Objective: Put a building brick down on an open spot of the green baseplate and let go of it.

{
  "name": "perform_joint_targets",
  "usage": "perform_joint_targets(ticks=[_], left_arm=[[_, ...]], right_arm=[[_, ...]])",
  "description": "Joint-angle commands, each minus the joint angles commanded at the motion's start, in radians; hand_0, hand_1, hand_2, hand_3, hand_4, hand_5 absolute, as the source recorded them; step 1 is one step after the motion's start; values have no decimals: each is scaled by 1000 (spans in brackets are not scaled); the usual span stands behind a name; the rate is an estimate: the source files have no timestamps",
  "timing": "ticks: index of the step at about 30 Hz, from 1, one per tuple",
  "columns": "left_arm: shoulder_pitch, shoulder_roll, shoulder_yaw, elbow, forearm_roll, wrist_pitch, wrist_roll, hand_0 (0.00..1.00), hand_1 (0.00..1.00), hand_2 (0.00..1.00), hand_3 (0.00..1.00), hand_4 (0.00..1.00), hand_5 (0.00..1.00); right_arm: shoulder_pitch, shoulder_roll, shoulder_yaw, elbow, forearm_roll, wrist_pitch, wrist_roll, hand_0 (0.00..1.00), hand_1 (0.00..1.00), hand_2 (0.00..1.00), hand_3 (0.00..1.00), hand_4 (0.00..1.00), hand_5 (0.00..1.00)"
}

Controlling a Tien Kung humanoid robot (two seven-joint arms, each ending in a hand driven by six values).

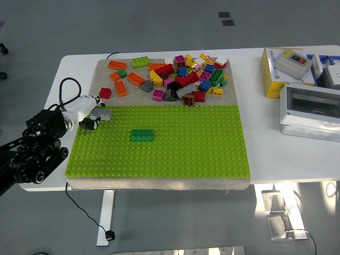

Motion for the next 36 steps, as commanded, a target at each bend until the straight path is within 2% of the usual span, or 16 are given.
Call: perform_joint_targets(ticks=[19, 20, 23, 25, 26, 31, 32, 36], left_arm=[[4, 1, -1, -4, -4, -7, -5, 998, 998, 998, 824, 522, 124], [4, 1, -3, -5, -4, -7, -6, 998, 998, 998, 899, 541, 127], [9, 3, -22, -11, 0, -8, -11, 998, 998, 998, 899, 541, 127], [18, 6, -53, -24, 4, -11, -13, 998, 998, 998, 899, 541, 127], [25, 9, -71, -35, 7, -14, -13, 998, 998, 998, 926, 672, 264], [107, 29, -200, -132, -10, -47, -19, 998, 998, 998, 926, 672, 264], [129, 34, -232, -158, -29, -52, -28, 998, 947, 948, 894, 675, 277], [233, 51, -368, -283, -147, -30, -99, 998, 947, 948, 894, 675, 277]], right_arm=[[-2, 2, 18, 0, -14, 2, -4, 682, 628, 566, 699, 501, 998], [-2, 2, 18, 0, -15, 2, -4, 682, 628, 566, 698, 500, 998], [-2, 2, 21, 0, -18, 3, -5, 682, 628, 566, 698, 500, 998], [-2, 3, 23, 0, -21, 3, -5, 682, 628, 566, 698, 500, 998], [-2, 3, 25, 0, -23, 3, -5, 683, 628, 565, 699, 500, 998], [-7, 5, 30, 0, -29, 4, -4, 683, 628, 565, 699, 500, 998], [-9, 5, 32, 0, -31, 4, -4, 683, 628, 565, 699, 500, 998], [-15, 6, 33, 0, -33, 4, -1, 683, 628, 565, 699, 500, 998]])
